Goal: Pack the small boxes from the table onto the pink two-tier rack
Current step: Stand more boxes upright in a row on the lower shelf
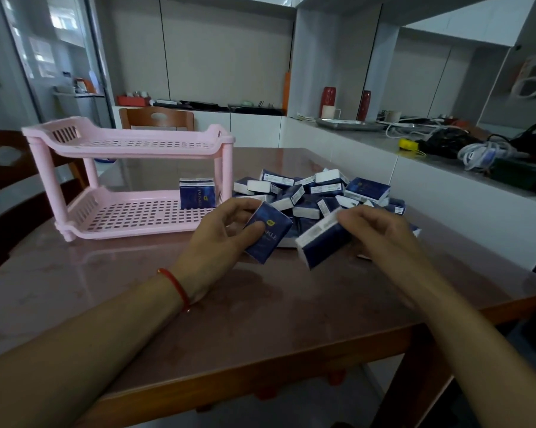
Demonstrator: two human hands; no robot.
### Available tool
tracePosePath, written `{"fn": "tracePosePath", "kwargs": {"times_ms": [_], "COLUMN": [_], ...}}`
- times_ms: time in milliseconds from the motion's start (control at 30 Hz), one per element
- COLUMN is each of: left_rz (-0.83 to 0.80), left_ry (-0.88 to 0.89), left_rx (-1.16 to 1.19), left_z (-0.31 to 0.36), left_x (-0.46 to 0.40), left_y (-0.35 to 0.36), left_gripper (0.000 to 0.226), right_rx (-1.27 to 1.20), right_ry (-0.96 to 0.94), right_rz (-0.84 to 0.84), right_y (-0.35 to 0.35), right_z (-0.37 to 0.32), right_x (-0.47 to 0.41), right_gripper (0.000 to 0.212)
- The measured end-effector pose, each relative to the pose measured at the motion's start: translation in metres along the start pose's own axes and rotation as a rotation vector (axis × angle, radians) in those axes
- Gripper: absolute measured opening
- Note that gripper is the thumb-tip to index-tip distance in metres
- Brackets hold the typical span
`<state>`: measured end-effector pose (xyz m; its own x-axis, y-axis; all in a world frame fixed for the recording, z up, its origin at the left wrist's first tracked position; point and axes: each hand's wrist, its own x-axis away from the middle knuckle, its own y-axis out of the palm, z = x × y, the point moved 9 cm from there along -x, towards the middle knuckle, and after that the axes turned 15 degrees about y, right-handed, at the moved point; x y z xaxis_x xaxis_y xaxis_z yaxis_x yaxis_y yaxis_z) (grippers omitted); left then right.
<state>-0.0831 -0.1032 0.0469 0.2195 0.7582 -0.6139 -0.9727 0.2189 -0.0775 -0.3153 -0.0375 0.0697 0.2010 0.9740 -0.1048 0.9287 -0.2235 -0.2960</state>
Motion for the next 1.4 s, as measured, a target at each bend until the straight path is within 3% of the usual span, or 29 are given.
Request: {"fn": "tracePosePath", "kwargs": {"times_ms": [100, 233, 333, 400, 500, 600, 767, 967, 1233, 1400], "left_rz": [-0.024, 0.037, 0.082, -0.057, -0.323, -0.342, -0.289, -0.258, -0.178, -0.064], "left_ry": [0.050, -0.016, -0.160, -0.126, 0.002, -0.002, 0.025, 0.024, 0.021, 0.032], "left_rx": [-0.100, -0.060, 0.001, -0.120, -0.476, -0.560, -0.512, -0.537, -0.569, -0.560], "left_z": [0.007, 0.010, 0.004, 0.007, 0.010, 0.006, -0.005, -0.005, -0.003, 0.010], "left_x": [-0.001, 0.002, 0.001, -0.003, -0.005, -0.002, 0.010, 0.014, 0.009, -0.007], "left_y": [-0.004, -0.014, -0.029, -0.037, -0.053, -0.078, -0.090, -0.100, -0.108, -0.136], "left_gripper": [0.027, 0.021, 0.024, 0.029, 0.059, 0.063, 0.063, 0.059, 0.052, 0.048], "right_rx": [-0.021, 0.029, 0.029, 0.084, 0.486, 0.741, 0.916, 0.671, 0.535, 0.215], "right_ry": [0.055, 0.073, 0.139, 0.134, -0.071, -0.344, -0.496, -0.472, -0.499, -0.479], "right_rz": [-0.132, -0.238, -0.269, -0.271, -0.191, -0.057, -0.314, -0.295, -0.258, -0.098], "right_y": [0.031, 0.072, 0.093, 0.107, 0.130, 0.149, 0.202, 0.196, 0.192, 0.160], "right_z": [-0.009, -0.017, -0.012, -0.012, -0.030, -0.060, -0.055, -0.044, -0.041, -0.058], "right_x": [-0.009, -0.023, -0.034, -0.040, -0.044, -0.047, -0.050, -0.059, -0.057, -0.059], "right_gripper": [0.047, 0.040, 0.045, 0.050, 0.056, 0.047, 0.053, 0.057, 0.064, 0.018]}}
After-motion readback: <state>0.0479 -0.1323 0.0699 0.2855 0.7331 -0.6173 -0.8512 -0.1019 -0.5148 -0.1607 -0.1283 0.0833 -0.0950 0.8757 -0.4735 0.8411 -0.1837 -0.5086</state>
